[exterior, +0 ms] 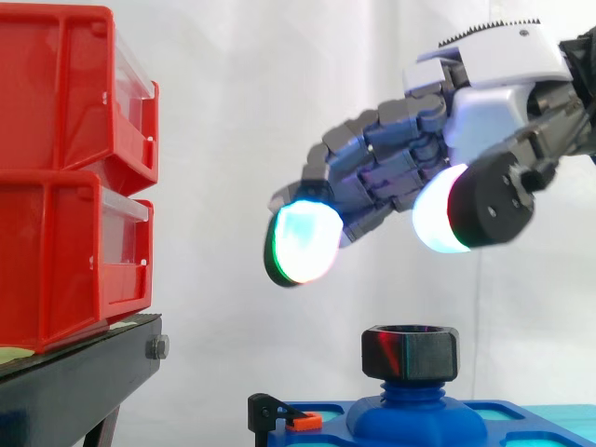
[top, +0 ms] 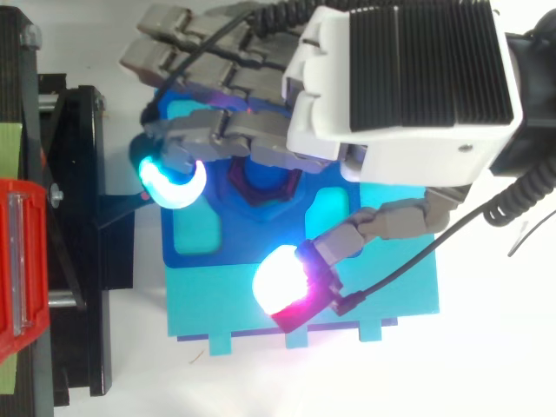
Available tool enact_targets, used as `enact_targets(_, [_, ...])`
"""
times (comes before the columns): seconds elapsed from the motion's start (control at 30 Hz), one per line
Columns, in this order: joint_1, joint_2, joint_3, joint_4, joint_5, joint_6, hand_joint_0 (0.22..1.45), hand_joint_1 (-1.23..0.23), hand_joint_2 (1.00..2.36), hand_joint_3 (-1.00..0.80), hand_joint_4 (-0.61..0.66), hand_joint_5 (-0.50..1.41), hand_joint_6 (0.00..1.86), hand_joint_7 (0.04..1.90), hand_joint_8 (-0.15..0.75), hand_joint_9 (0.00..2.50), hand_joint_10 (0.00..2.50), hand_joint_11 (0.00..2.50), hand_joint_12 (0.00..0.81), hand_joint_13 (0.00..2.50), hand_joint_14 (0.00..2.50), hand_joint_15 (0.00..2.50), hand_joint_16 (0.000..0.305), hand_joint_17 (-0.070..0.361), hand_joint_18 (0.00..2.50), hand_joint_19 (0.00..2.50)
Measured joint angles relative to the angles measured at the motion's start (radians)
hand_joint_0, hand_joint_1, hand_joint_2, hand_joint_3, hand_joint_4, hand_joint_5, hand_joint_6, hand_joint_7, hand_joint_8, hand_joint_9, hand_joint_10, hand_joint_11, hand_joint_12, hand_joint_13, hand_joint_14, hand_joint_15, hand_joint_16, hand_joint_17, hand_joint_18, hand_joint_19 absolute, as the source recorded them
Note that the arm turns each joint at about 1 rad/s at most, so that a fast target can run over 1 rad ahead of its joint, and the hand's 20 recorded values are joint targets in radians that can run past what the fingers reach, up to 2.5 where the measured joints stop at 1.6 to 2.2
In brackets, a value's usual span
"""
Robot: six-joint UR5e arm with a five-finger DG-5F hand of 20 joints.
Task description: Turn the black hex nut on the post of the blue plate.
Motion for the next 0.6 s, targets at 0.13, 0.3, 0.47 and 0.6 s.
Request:
enact_targets(0.13, [0.0, -0.001, 0.004, -0.025, 0.001, -0.009, 0.42, -0.77, 1.0, -0.5, 0.2, -0.29, 0.5, 0.81, 0.229, 0.0, 0.0, 0.0, 0.407, 0.0, 0.0, 0.01, 0.057, 0.127, 0.0, 0.33])
enact_targets(0.3, [0.0, -0.001, 0.004, -0.02, 0.0, -0.011, 0.41, -0.76, 1.0, -0.5, 0.2, -0.29, 0.5, 0.81, 0.232, 0.0, 0.0, 0.0, 0.409, 0.0, 0.0, 0.01, 0.057, 0.128, 0.0, 0.33])
enact_targets(0.47, [0.0, -0.001, 0.002, -0.017, -0.001, -0.01, 0.41, -0.76, 1.0, -0.5, 0.21, -0.28, 0.5, 0.8, 0.234, 0.0, 0.0, 0.0, 0.408, 0.0, 0.0, 0.0, 0.057, 0.128, 0.0, 0.33])
enact_targets(0.6, [0.0, -0.001, -0.022, -0.002, -0.001, -0.008, 0.41, -0.73, 1.0, -0.5, 0.21, -0.28, 0.5, 0.8, 0.239, 0.0, 0.0, 0.0, 0.409, 0.0, 0.0, 0.01, 0.057, 0.129, 0.0, 0.33])
